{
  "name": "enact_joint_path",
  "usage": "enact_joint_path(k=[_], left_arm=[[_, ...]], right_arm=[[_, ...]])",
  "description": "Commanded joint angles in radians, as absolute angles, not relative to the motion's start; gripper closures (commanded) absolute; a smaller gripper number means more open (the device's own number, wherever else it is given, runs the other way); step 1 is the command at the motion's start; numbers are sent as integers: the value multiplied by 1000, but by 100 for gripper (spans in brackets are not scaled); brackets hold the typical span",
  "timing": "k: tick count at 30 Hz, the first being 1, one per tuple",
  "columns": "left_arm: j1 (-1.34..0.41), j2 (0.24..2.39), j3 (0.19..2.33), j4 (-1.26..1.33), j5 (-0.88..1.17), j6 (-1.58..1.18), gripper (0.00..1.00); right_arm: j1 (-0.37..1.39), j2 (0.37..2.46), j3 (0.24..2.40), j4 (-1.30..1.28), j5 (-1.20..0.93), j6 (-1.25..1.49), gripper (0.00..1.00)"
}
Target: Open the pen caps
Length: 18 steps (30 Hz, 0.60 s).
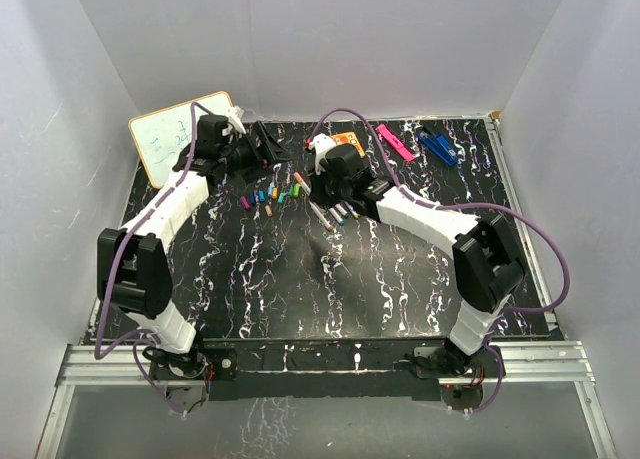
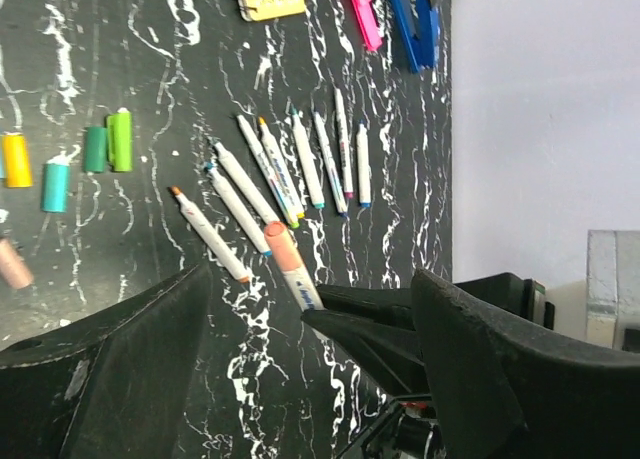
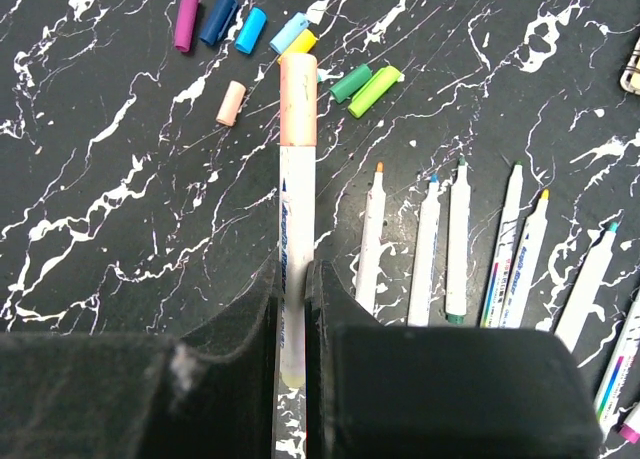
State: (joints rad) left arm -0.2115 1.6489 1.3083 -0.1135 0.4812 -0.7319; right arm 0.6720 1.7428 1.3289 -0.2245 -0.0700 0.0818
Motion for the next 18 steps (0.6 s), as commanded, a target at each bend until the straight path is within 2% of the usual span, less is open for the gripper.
enact_joint_path(k=[1,18], left_arm=[[-240,1662,1317,-71,514,-761,22],[-309,1727,1318,-28,500,-794,29]], right_arm=[[672,1687,1369,-162,-60,130,100],[664,1639,1366,-135,-68,152,100]])
